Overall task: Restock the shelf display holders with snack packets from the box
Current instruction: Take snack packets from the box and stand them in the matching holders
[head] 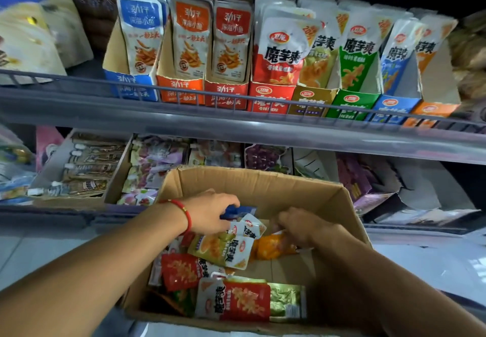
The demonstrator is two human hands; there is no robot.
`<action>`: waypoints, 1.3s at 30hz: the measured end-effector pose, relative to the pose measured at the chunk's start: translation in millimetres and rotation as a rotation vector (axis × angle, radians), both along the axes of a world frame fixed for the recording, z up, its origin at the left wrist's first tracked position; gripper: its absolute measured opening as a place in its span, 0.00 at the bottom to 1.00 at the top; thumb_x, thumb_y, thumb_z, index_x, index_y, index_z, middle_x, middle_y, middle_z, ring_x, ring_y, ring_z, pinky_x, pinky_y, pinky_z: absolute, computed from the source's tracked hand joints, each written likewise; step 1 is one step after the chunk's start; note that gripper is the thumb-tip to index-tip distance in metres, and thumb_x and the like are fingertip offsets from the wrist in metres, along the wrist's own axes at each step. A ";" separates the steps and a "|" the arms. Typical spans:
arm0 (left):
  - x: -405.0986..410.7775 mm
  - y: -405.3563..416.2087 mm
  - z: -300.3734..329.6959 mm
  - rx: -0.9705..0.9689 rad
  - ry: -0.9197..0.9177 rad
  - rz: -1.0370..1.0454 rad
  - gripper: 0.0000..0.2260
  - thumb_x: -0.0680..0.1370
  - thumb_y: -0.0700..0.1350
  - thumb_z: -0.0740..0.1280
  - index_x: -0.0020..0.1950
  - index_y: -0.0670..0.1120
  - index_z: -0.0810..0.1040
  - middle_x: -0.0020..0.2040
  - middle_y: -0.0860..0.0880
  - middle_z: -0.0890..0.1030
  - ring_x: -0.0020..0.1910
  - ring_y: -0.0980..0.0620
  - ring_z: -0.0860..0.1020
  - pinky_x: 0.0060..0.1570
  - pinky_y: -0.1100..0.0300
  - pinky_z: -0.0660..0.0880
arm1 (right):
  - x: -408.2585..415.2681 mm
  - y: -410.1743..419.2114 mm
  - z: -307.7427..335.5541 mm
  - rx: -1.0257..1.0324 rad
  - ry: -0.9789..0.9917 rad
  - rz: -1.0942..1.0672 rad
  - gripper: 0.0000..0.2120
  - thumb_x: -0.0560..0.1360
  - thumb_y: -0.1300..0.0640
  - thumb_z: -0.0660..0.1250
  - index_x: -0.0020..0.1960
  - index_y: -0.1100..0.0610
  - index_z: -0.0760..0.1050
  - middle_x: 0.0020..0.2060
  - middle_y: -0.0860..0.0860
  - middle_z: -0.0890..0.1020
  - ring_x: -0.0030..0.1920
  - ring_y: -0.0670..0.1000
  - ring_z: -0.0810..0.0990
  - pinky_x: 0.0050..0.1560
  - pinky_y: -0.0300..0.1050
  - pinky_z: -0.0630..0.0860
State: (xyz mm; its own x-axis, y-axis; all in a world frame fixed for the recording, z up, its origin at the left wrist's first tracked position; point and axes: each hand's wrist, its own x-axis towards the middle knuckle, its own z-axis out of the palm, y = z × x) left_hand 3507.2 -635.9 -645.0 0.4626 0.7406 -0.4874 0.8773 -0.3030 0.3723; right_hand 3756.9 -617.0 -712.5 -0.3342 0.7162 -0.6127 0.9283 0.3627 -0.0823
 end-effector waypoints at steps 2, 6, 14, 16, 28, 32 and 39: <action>6.3 -0.3 3.3 0.031 -0.080 0.020 0.21 0.80 0.51 0.69 0.72 0.49 0.72 0.65 0.47 0.78 0.63 0.45 0.77 0.62 0.49 0.75 | 7.5 1.8 30.2 0.040 0.062 -0.011 0.27 0.75 0.43 0.74 0.71 0.48 0.72 0.67 0.52 0.75 0.67 0.54 0.73 0.65 0.46 0.69; 21.9 -5.8 11.8 -0.078 -0.279 0.075 0.31 0.77 0.60 0.71 0.76 0.52 0.68 0.72 0.55 0.72 0.70 0.54 0.72 0.69 0.55 0.71 | 20.9 -8.1 80.5 0.083 0.246 -0.018 0.17 0.77 0.39 0.70 0.63 0.43 0.75 0.61 0.47 0.79 0.62 0.50 0.76 0.58 0.45 0.71; 42.6 -9.2 20.0 -0.168 -0.671 0.445 0.13 0.74 0.48 0.77 0.56 0.46 0.84 0.49 0.52 0.87 0.46 0.56 0.85 0.49 0.58 0.83 | 20.4 -24.0 113.4 0.067 0.652 -0.282 0.15 0.72 0.42 0.77 0.51 0.48 0.78 0.40 0.47 0.87 0.38 0.43 0.86 0.36 0.39 0.80; 41.4 -8.6 22.2 -0.194 -0.774 0.531 0.13 0.72 0.42 0.79 0.55 0.45 0.83 0.47 0.48 0.88 0.45 0.53 0.86 0.49 0.54 0.84 | 27.1 -24.4 114.4 -0.049 0.771 -0.406 0.21 0.71 0.47 0.80 0.58 0.48 0.75 0.46 0.49 0.87 0.43 0.48 0.88 0.42 0.46 0.84; 32.5 -10.0 33.6 -0.360 -0.866 0.397 0.29 0.69 0.31 0.79 0.65 0.50 0.76 0.56 0.43 0.86 0.57 0.39 0.83 0.55 0.38 0.81 | 22.7 -35.5 126.1 0.189 0.897 -0.662 0.19 0.66 0.45 0.82 0.48 0.56 0.81 0.38 0.48 0.88 0.33 0.46 0.85 0.32 0.45 0.80; 37.9 -15.7 39.6 -0.331 -0.898 0.413 0.23 0.72 0.37 0.79 0.63 0.50 0.77 0.53 0.42 0.86 0.54 0.40 0.84 0.56 0.40 0.81 | 7.8 -39.6 129.6 0.312 0.823 -0.661 0.25 0.63 0.39 0.82 0.46 0.58 0.79 0.32 0.49 0.86 0.27 0.51 0.83 0.29 0.48 0.80; 51.8 -25.1 50.2 -0.262 -1.173 0.663 0.23 0.69 0.34 0.77 0.62 0.45 0.76 0.52 0.40 0.86 0.50 0.40 0.85 0.53 0.39 0.80 | 13.6 -53.0 140.7 0.025 1.199 -0.741 0.27 0.69 0.51 0.81 0.63 0.52 0.73 0.49 0.50 0.88 0.47 0.51 0.88 0.47 0.53 0.83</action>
